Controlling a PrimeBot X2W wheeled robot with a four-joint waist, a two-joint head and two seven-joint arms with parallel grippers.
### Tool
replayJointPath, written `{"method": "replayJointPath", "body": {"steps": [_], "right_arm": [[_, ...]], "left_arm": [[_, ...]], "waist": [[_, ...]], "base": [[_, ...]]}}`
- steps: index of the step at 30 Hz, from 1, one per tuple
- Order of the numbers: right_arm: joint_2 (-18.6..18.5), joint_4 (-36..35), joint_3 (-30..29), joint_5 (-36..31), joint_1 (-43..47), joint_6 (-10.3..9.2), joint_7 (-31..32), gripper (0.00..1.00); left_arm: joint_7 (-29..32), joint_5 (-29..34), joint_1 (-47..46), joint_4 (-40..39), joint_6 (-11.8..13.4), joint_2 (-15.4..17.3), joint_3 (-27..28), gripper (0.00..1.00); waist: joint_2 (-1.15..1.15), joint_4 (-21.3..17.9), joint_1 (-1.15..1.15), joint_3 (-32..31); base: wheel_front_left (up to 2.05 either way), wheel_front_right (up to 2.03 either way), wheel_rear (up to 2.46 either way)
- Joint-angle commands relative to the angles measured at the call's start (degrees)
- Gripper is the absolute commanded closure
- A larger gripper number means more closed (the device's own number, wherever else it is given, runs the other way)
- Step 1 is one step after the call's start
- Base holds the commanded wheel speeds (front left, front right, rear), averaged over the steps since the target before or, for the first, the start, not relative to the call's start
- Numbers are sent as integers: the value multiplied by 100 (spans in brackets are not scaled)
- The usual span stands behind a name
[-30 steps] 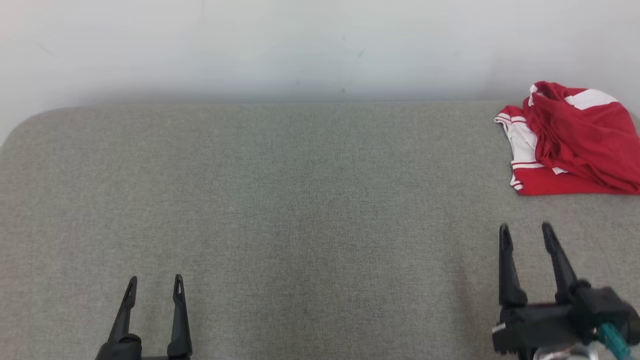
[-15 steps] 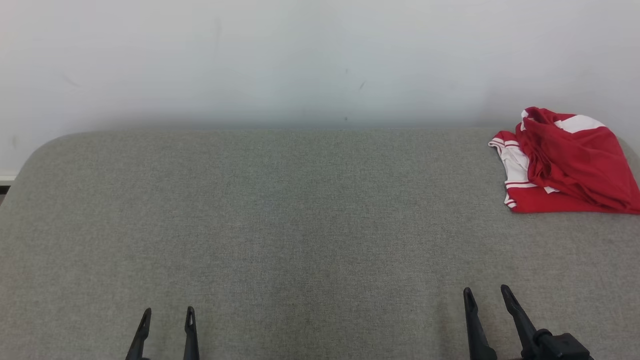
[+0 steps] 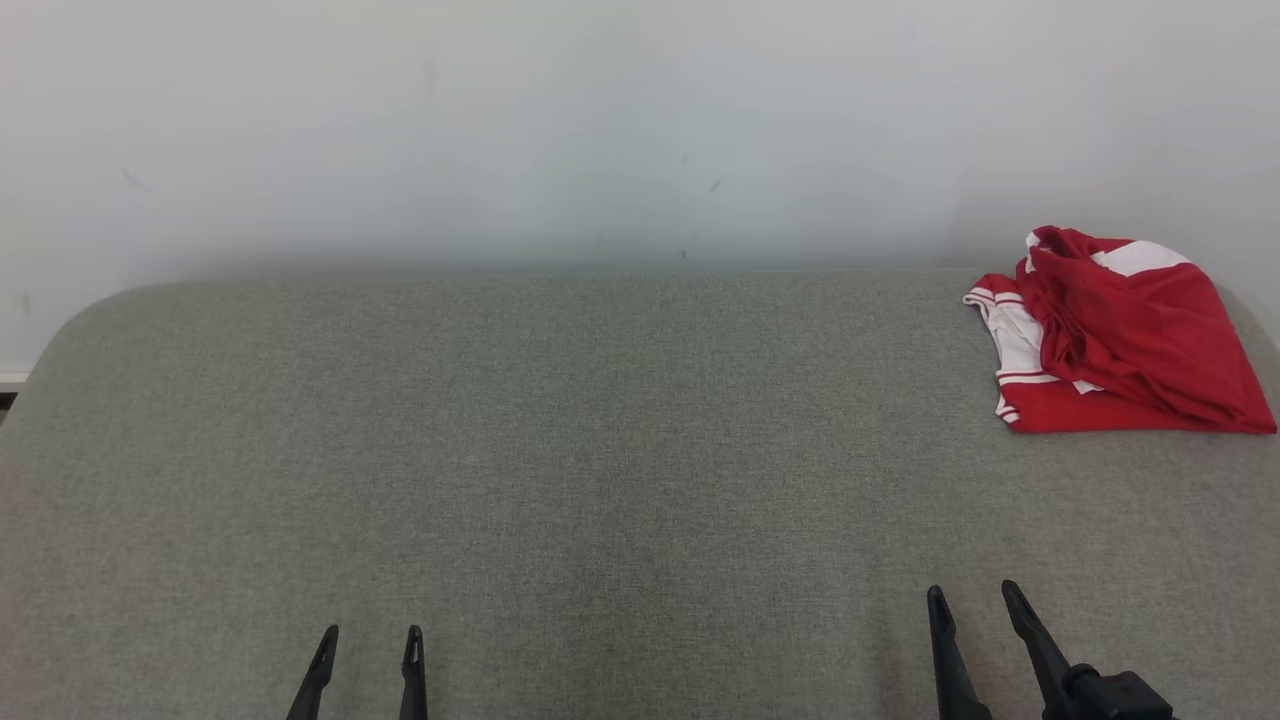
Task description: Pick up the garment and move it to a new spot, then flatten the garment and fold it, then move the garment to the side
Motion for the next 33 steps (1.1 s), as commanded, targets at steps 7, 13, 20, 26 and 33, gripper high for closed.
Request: {"method": "replayJointPath", "body": {"steps": [7, 13, 20, 26, 33], "right_arm": [[12, -19, -23, -42, 44, -18, -1, 0], [12, 3, -46, -34, 32, -18, -1, 0], [13, 28, -44, -21, 24, -18, -1, 0], [1, 39, -37, -26, -7, 0, 0, 100], [3, 284, -67, 179, 9, 0, 76, 100]], "left_arm": [[-10, -37, 103, -73, 88, -11, 31, 0], [-10, -54, 61, -80, 125, -11, 86, 0], [-10, -63, 55, -105, 141, -12, 126, 0], [0, -52, 19, -86, 54, -1, 152, 100], [87, -253, -24, 189, 28, -10, 189, 100]], "waist": [[0, 0, 0, -22], [0, 19, 0, -13], [0, 40, 0, -9], [0, 40, 0, -7], [0, 39, 0, -5]], "base": [[0, 0, 0], [0, 0, 0], [0, 0, 0], [0, 0, 0], [0, 0, 0]]}}
